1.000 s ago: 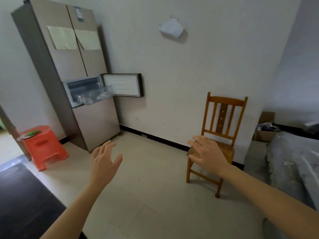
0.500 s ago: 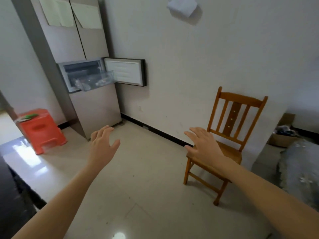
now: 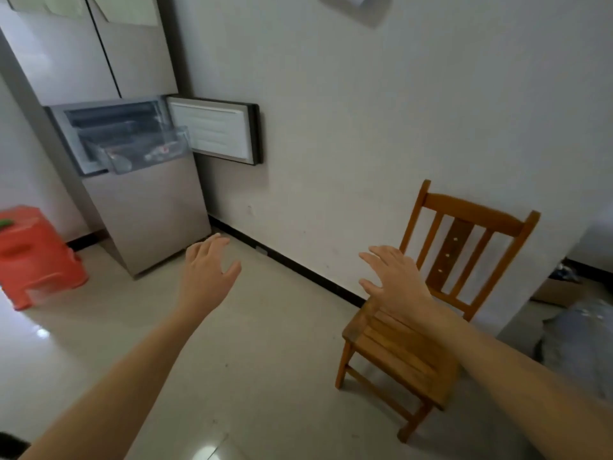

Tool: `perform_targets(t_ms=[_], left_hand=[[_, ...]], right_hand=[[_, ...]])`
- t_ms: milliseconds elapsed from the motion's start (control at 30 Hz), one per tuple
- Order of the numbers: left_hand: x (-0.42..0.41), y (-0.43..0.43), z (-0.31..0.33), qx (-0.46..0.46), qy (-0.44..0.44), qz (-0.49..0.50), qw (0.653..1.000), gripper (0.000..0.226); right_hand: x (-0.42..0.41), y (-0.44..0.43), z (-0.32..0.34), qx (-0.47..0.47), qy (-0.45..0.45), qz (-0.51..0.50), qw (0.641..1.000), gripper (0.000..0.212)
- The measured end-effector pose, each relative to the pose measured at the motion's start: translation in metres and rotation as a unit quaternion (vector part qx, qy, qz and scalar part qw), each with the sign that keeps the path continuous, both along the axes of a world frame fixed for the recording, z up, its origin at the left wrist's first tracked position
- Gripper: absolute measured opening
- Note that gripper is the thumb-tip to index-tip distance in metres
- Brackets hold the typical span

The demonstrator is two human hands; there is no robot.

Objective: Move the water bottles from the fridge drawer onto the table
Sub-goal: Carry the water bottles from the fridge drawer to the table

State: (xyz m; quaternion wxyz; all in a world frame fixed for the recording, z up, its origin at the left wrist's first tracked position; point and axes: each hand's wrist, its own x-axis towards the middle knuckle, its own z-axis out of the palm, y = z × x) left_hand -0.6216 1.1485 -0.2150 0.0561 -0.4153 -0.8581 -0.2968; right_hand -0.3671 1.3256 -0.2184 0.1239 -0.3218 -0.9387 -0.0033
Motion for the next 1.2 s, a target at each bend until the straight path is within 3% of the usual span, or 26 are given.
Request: perform_targets(t_ms=[333,500,633,767,900,1100,1200], left_hand=[[-0.057,0.132,0.017,0.016,0.043,0.091,0.995,0.05],[-0.091,0.159,0.024,-0.038,0.093,0.151,0.983,0.059],[-0.138,0.173,0.021,-0.102,0.115,0.201,0.967,0.067],[-0.192,0.184,0.017,-0.148,0.118,0.234,0.954,0.07],[-0.262,0.198,0.014,-0.142,0.114,0.256,0.95,0.071],[-0.371,0.239,0.027,-0.164,0.087,0.276,0.943,0.074],[-0.415,0.261,0.026,-0.172,0.079,0.271,0.944,0.074]], right_hand=[[-0.118,0.177,0.02,0.071,0.046,0.146,0.986,0.051],[-0.202,0.219,0.03,0.134,0.043,0.239,0.961,0.043],[-0.276,0.236,0.029,0.152,0.021,0.287,0.945,0.048],[-0.351,0.256,0.024,0.157,0.029,0.307,0.938,0.055],[-0.429,0.274,0.029,0.142,-0.025,0.276,0.95,0.059],[-0.548,0.309,0.05,0.134,-0.037,0.29,0.947,0.088],[-0.588,0.322,0.048,0.147,-0.068,0.273,0.948,0.075]])
